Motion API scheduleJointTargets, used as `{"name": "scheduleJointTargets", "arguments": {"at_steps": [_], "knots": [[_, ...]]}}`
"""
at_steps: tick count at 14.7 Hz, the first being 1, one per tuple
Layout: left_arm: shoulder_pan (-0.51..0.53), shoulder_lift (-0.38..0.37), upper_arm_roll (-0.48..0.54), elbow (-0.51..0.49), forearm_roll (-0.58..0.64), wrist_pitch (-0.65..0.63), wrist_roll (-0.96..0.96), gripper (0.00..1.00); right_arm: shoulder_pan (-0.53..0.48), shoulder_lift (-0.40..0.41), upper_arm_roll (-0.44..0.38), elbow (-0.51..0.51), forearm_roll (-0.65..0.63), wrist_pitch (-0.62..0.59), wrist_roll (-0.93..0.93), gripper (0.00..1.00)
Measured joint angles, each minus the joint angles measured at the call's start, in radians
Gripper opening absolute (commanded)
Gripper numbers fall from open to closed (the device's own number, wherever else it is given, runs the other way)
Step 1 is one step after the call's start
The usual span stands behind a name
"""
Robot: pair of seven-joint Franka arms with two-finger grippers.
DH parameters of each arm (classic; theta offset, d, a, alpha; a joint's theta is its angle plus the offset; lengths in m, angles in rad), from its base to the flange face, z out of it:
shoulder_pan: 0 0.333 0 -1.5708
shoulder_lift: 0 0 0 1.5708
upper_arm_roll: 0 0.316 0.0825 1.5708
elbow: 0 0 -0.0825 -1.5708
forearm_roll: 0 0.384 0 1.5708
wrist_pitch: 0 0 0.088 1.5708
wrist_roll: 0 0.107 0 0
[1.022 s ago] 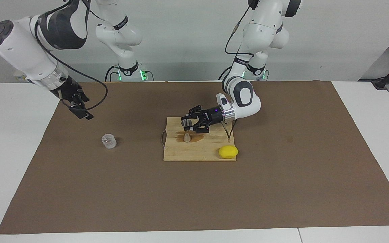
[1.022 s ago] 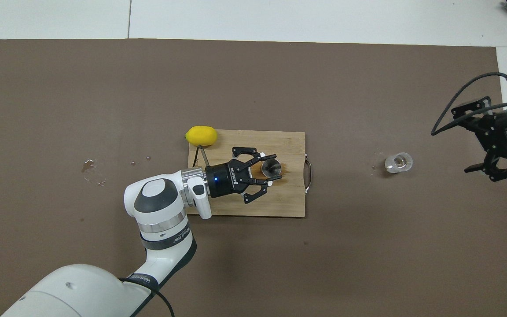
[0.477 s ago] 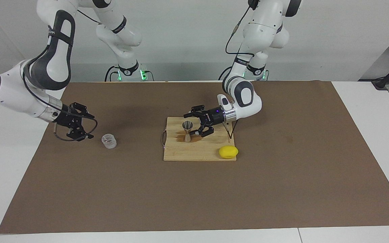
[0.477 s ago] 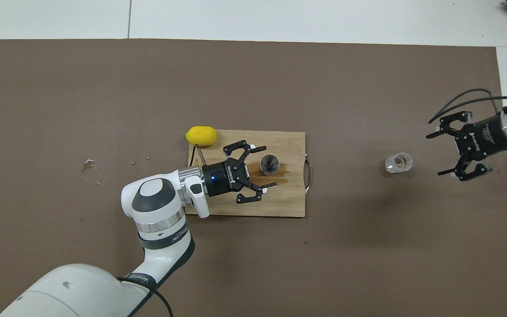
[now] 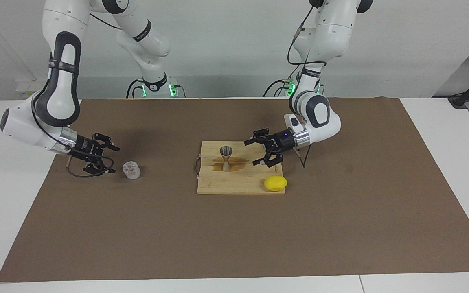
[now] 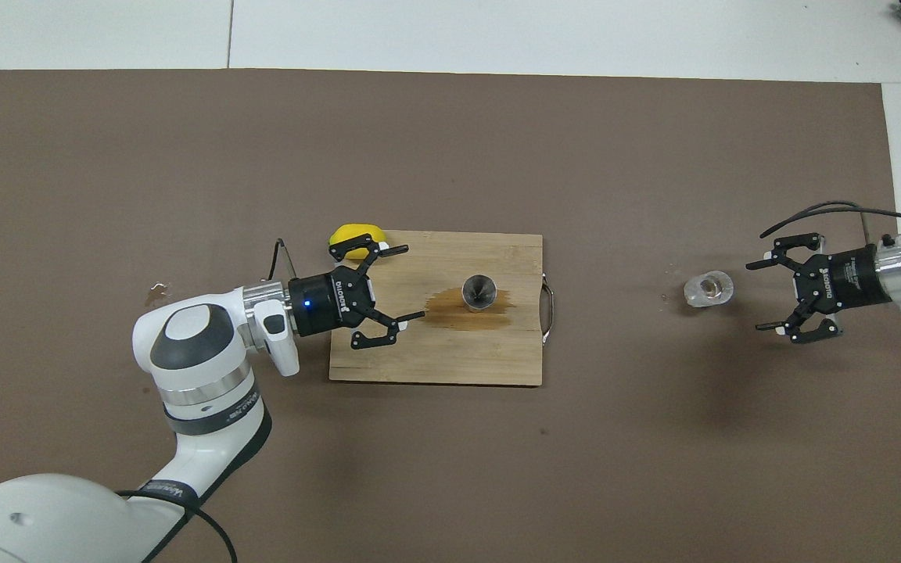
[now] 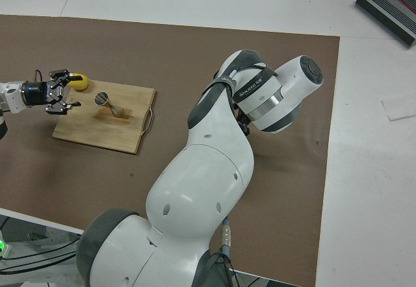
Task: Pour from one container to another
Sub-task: 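Withdraw the left gripper while the right gripper grasps the glass cup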
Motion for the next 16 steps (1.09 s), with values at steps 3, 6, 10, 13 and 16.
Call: {"name": "scheduleJointTargets", "arguments": {"at_steps": [3, 6, 10, 13, 16], "knots": [[0.133, -0.038, 0.003, -0.032, 0.220, -0.083, 0.000, 1.00, -0.019, 0.051, 0.000, -0.006, 0.049, 0.029, -0.063, 0.98], [0.275, -0.049, 0.006, -0.033, 0.451, -0.175, 0.000, 1.00, -0.017, 0.065, 0.005, -0.028, 0.102, 0.067, -0.111, 0.98], [0.437, -0.059, 0.008, 0.012, 0.719, -0.282, 0.001, 1.00, -0.011, 0.065, 0.010, -0.069, 0.174, 0.090, -0.117, 0.92], [0.537, -0.060, 0.009, 0.107, 0.939, -0.348, 0.001, 1.00, 0.009, 0.065, 0.011, -0.088, 0.206, 0.102, -0.121, 0.90], [0.589, -0.061, 0.010, 0.219, 1.150, -0.410, -0.017, 1.00, 0.017, 0.065, 0.011, -0.089, 0.233, 0.102, -0.121, 0.85]]}}
